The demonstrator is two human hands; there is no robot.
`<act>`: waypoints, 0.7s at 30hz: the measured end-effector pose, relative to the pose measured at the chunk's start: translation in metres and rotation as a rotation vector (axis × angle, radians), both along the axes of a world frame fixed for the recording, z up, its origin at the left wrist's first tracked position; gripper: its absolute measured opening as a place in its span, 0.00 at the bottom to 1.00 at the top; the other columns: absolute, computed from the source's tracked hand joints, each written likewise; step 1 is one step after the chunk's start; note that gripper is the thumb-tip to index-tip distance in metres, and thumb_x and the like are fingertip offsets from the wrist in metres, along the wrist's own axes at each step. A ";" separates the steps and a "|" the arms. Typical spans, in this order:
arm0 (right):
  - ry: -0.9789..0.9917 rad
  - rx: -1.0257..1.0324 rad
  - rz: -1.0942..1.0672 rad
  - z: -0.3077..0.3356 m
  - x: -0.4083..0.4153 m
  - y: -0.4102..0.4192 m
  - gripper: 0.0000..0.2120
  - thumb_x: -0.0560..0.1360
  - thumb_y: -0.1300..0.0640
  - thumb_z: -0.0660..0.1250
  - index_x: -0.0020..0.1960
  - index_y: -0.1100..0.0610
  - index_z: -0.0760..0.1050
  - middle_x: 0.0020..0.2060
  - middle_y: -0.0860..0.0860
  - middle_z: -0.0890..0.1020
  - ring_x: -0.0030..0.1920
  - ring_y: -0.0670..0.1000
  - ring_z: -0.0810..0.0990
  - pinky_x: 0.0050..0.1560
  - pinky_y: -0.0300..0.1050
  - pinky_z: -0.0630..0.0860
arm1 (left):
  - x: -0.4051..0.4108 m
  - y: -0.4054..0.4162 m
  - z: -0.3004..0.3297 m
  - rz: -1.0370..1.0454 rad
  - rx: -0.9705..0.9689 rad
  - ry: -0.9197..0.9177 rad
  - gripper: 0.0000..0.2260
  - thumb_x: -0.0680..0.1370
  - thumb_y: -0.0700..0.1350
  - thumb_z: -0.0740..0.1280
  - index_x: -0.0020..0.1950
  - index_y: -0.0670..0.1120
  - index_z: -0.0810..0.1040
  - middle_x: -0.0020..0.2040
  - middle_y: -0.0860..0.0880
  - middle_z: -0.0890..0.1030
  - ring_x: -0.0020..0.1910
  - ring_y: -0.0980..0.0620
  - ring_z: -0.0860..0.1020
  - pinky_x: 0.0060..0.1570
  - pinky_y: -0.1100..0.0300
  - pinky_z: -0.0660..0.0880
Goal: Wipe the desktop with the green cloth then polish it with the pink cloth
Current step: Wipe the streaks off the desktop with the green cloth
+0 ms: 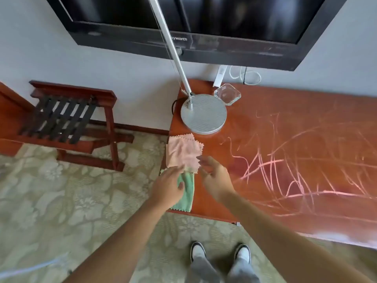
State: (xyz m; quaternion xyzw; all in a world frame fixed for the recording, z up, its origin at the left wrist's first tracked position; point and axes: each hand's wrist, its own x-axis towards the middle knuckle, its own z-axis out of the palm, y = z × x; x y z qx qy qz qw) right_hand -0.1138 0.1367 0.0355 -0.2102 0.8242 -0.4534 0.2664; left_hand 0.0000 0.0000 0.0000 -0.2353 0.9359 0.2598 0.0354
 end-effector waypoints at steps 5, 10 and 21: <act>0.016 0.163 0.055 -0.030 0.011 0.018 0.18 0.77 0.60 0.62 0.66 0.52 0.76 0.57 0.52 0.82 0.57 0.54 0.79 0.57 0.49 0.76 | 0.022 0.014 -0.052 -0.089 -0.163 -0.371 0.29 0.85 0.58 0.50 0.84 0.49 0.47 0.83 0.42 0.41 0.82 0.37 0.42 0.80 0.43 0.47; 0.072 0.213 0.063 -0.042 0.015 0.032 0.16 0.78 0.58 0.63 0.65 0.52 0.77 0.55 0.52 0.81 0.57 0.54 0.77 0.55 0.48 0.75 | 0.024 0.036 -0.074 -0.069 -0.253 -0.396 0.31 0.84 0.61 0.42 0.82 0.49 0.37 0.79 0.40 0.31 0.79 0.34 0.34 0.78 0.41 0.36; 0.150 0.317 -0.027 -0.047 0.011 0.091 0.19 0.78 0.59 0.63 0.69 0.55 0.74 0.61 0.52 0.80 0.63 0.54 0.75 0.61 0.46 0.72 | -0.012 0.147 -0.069 -0.109 -0.170 -0.387 0.32 0.79 0.59 0.36 0.79 0.49 0.30 0.76 0.37 0.25 0.74 0.30 0.27 0.75 0.37 0.31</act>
